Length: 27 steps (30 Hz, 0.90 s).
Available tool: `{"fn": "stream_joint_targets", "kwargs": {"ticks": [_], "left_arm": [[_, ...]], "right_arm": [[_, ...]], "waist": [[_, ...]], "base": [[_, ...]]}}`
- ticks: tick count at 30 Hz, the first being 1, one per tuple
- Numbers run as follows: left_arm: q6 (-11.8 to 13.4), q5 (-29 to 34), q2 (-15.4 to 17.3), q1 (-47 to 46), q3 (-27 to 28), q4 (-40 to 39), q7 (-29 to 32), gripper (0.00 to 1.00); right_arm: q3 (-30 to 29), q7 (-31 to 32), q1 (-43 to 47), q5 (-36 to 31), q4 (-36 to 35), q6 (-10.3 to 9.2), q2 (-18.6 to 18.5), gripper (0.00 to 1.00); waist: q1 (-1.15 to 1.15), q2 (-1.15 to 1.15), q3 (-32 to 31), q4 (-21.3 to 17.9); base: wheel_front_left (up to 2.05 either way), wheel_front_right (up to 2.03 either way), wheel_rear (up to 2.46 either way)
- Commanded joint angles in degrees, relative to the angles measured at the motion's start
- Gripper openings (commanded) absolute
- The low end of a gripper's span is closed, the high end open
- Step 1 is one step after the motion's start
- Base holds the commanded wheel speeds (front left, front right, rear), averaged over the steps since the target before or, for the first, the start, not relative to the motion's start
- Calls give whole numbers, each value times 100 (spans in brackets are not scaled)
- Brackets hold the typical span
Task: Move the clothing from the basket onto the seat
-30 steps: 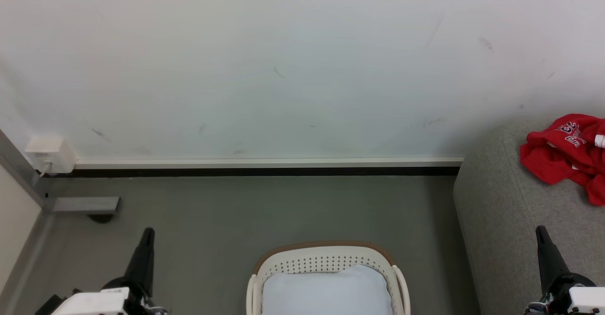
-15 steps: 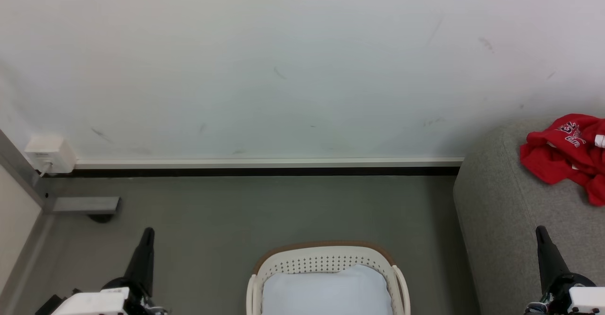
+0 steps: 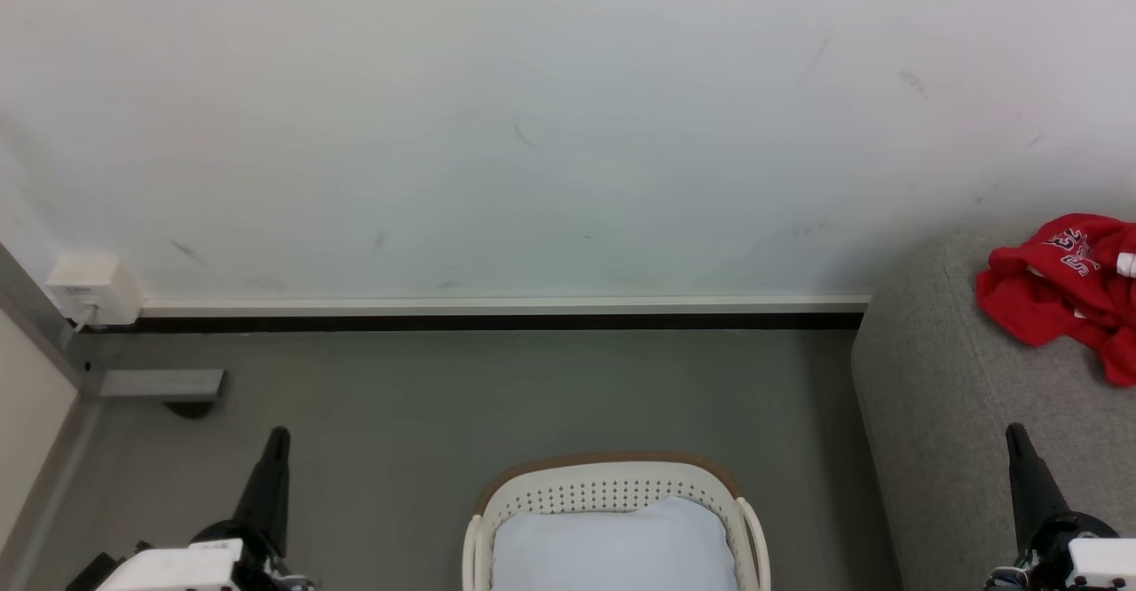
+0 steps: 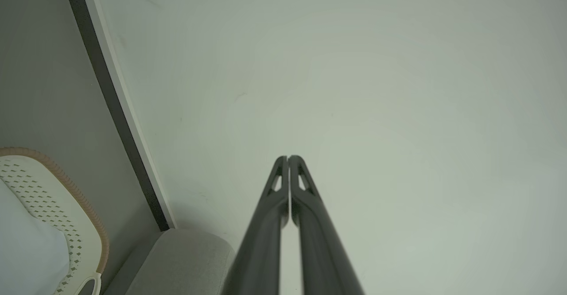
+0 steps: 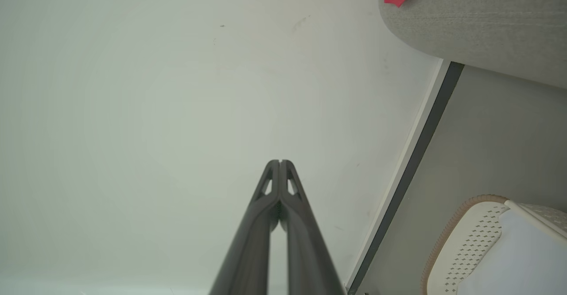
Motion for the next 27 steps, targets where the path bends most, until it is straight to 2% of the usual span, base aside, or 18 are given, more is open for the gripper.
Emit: {"fn": "stream_joint_targets", "kwargs": {"ticks": [1, 27], "left_arm": [[-38, -78, 40, -51, 9, -19, 23, 0], [-38, -78, 40, -50, 8, -19, 22, 0]], "right_arm": [[-21, 17, -69, 9, -32, -12, -45, 0], [-21, 17, -69, 9, -32, -12, -45, 0]], "waist": [[0, 0, 0, 0], [0, 0, 0, 0]], "base": [[0, 0, 0], [0, 0, 0]]}}
